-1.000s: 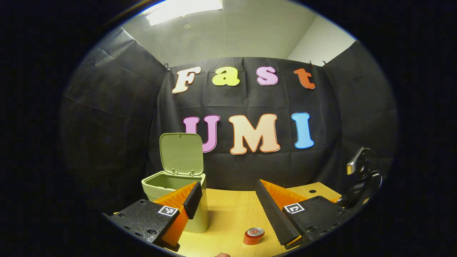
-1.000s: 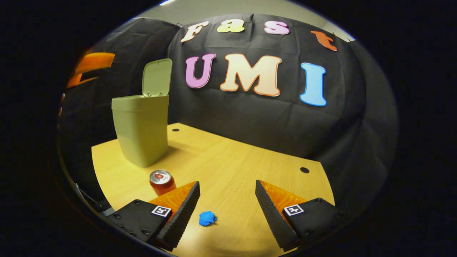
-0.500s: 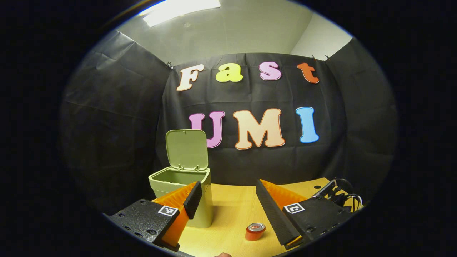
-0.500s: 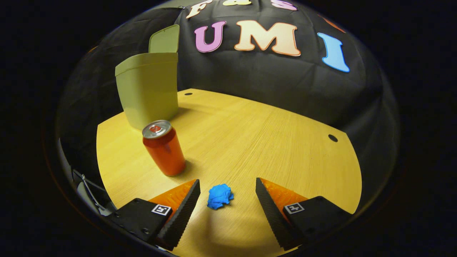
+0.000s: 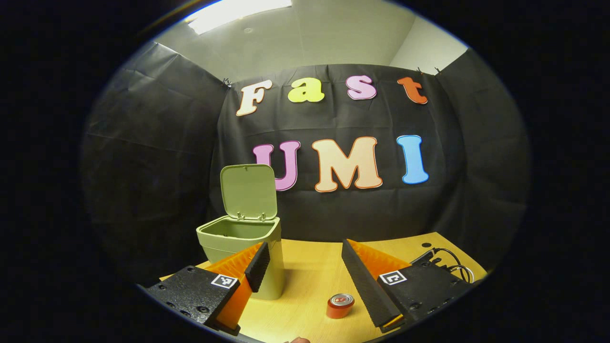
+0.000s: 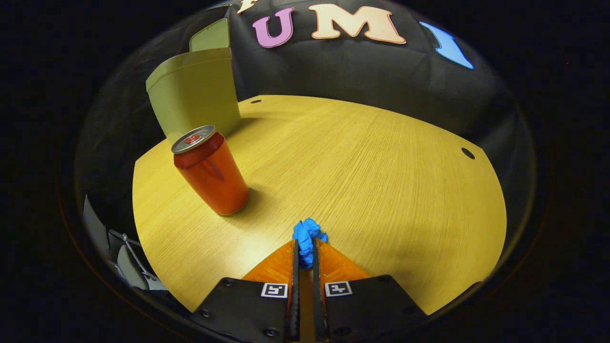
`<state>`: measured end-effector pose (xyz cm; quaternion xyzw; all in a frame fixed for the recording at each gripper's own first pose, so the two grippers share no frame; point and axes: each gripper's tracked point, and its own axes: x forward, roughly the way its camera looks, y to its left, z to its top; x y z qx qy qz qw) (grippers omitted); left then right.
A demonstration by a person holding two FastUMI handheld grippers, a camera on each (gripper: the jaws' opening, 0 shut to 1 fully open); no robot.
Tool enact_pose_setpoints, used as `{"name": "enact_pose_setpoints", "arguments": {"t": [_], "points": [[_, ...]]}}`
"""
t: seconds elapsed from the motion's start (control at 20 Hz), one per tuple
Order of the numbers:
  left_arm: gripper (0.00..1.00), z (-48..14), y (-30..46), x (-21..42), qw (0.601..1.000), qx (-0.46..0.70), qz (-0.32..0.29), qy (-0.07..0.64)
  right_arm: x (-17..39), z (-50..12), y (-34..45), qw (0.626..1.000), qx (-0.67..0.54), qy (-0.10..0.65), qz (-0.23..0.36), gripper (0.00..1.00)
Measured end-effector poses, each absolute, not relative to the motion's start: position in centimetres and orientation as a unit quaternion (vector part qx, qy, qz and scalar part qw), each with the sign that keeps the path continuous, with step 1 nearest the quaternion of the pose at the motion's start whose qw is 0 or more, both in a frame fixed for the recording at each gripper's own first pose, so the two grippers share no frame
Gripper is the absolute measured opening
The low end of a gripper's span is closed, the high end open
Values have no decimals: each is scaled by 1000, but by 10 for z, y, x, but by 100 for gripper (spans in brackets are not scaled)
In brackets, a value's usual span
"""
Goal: Press the lid of the desktop garbage bin to open it, pick up the crumpled paper on the desktop and throw it into the bin, then pick up the pop can on the desktop and drop it into the bin, and finally close the garbage bin lid.
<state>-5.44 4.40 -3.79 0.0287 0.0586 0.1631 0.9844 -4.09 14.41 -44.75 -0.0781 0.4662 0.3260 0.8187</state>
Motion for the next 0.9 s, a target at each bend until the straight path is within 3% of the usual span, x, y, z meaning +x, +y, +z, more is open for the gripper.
{"name": "enact_pose_setpoints", "arguments": {"t": [0.1,0.55,0.75,0.8,0.9], "points": [[92,-45,53,-39,987,22,144,64,-22,-416,150,848,-67,422,313,8],[92,-48,88,-5,993,6,101,56,58,-268,194,914,-5,291,282,8],[92,-52,107,1,994,1,94,58,85,-204,224,930,10,229,287,8],[96,-53,112,1,994,1,95,59,91,-189,235,933,14,214,290,8],[92,-55,126,-1,993,3,98,62,101,-164,257,935,23,189,300,8]]}}
